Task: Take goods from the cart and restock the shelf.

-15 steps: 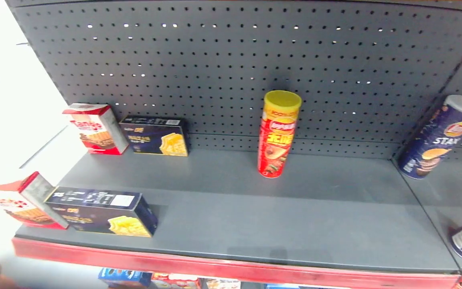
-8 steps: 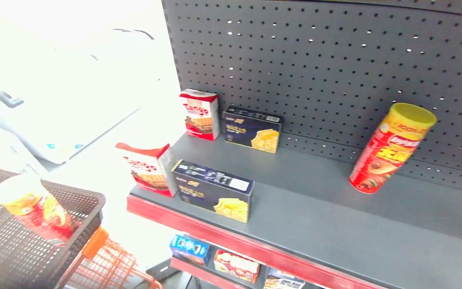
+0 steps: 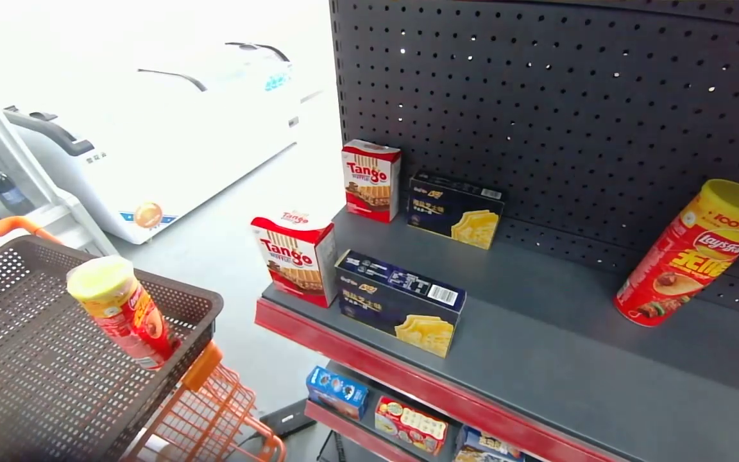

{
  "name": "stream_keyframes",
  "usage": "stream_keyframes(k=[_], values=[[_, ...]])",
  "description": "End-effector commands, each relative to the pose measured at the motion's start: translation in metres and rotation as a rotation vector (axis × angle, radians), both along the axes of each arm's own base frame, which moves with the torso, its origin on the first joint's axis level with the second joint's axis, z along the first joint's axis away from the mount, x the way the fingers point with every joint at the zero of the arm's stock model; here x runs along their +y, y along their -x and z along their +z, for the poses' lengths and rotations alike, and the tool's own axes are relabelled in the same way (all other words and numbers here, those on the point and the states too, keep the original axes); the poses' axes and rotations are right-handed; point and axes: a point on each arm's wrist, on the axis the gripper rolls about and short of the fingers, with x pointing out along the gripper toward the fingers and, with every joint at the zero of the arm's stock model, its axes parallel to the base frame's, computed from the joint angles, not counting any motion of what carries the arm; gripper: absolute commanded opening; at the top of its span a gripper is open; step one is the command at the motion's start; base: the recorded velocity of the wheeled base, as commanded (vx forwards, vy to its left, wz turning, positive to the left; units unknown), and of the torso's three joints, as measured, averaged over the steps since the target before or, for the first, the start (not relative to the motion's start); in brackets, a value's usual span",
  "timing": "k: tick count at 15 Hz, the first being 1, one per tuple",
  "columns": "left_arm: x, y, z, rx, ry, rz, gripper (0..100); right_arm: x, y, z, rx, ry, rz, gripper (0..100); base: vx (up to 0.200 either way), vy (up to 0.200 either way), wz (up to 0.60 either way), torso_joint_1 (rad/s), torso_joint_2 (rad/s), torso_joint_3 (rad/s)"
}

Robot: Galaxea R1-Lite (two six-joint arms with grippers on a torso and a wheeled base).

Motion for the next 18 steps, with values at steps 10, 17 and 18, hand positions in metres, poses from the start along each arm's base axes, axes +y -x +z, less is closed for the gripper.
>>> stream_keyframes(k=[10,17,18], values=[[0.005,-0.008,0.077,0.093,-0.017,0.211,100,0.000,0.000,0.000,0.000,0.000,0.002,100,0.000,0.000,0.00,0.000,0.00,0.000],[0.004,-0.067,0.088,0.376,-0.004,0.230,100,0.000,0.000,0.000,0.000,0.000,0.000,100,0.000,0.000,0.00,0.000,0.00,0.000],[0.007,-0.077,0.089,0.414,0.002,0.256,100,0.000,0.000,0.000,0.000,0.000,0.002,100,0.000,0.000,0.00,0.000,0.00,0.000]])
